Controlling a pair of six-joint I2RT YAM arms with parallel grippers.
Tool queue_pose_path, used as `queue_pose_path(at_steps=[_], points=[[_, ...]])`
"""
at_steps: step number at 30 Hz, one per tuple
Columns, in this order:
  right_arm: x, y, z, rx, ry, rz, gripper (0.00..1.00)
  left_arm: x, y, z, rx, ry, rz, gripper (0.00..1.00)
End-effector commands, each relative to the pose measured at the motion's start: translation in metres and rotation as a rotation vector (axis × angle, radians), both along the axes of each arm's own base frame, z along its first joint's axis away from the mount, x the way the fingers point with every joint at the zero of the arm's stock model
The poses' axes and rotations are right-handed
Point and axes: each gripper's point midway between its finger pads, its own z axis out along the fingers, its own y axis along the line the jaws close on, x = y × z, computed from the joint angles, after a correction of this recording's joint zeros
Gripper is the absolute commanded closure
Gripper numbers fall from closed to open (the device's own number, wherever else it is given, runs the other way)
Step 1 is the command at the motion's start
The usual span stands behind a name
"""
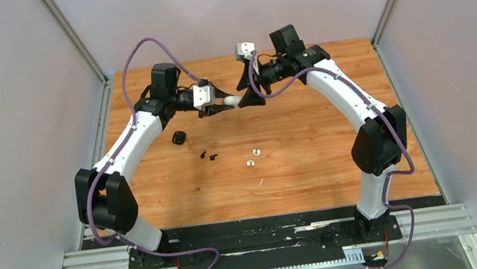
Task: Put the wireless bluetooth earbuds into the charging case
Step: Open the charging case to the charging case.
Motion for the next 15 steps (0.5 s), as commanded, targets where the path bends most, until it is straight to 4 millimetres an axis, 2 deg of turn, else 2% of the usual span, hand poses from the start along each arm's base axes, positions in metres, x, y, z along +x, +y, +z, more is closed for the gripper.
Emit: queue_pose_path(at_steps=[1, 15], points=[[0.029, 0.004, 0.029, 0.034, -0.109, -0.088, 0.45, -0.020, -0.003, 0.023, -0.014, -0.086, -0.067, 1.00], [0.035, -0.003, 0.062, 0.073, -0.191, -0.184, 0.58, -0.020, -0.005, 0.016, 0.002, 0.034, -0.044, 1.00]])
